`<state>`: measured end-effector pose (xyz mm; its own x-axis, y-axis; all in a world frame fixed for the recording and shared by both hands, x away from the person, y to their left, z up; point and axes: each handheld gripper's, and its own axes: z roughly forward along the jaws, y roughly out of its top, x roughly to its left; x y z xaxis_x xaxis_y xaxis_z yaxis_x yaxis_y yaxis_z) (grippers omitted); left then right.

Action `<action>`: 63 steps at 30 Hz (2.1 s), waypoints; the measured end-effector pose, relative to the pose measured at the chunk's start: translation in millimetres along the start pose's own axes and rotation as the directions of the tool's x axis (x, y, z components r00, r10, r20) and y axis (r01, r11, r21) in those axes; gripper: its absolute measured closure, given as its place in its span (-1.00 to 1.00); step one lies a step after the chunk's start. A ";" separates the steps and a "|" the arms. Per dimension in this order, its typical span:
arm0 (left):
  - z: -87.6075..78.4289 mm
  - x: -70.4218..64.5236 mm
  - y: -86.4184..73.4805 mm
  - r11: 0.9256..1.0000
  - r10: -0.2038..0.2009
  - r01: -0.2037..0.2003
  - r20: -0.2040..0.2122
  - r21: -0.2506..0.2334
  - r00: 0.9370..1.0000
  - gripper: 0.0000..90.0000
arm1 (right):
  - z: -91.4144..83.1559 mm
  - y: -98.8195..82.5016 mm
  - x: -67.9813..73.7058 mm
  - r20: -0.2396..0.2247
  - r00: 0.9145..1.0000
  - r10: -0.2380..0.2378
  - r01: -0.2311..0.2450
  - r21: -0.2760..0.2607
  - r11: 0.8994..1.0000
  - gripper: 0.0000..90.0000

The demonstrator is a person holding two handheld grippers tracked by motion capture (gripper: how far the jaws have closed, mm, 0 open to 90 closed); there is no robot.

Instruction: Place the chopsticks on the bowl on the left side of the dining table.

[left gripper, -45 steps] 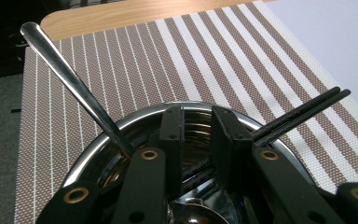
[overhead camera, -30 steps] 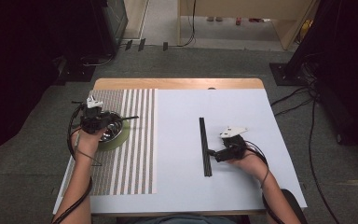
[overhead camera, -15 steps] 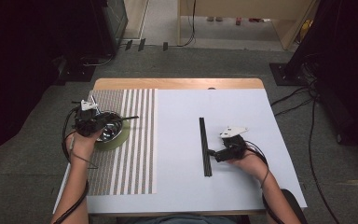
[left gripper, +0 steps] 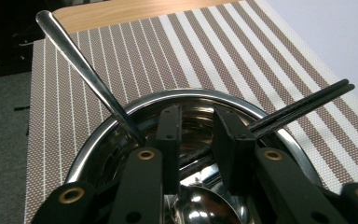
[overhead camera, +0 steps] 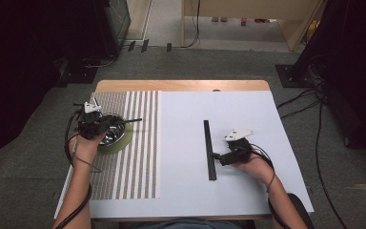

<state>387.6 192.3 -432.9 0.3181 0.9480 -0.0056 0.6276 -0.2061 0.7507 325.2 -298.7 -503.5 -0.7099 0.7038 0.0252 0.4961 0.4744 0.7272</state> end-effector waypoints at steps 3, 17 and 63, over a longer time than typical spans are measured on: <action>-3.9 0.3 1.8 1.000 -0.009 0.009 0.002 -0.017 1.000 0.54 | 0.0 0.0 0.1 0.000 1.000 0.001 -0.001 0.000 1.000 -0.76; -17.9 -22.4 12.3 0.999 -0.007 0.011 0.086 -0.046 0.996 -0.14 | 0.0 0.0 0.0 0.000 1.000 0.000 0.000 0.000 1.000 -0.76; -5.5 -109.9 10.0 0.988 0.154 -0.151 0.230 -0.034 0.961 -0.42 | 0.0 0.0 0.0 0.000 1.000 -0.001 0.001 0.000 1.000 -0.76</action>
<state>355.0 87.4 -421.1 0.5657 0.8236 -0.0412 0.5481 -0.3382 0.7650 325.2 -298.7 -503.6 -0.7105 0.7033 0.0239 0.4949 0.4752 0.7275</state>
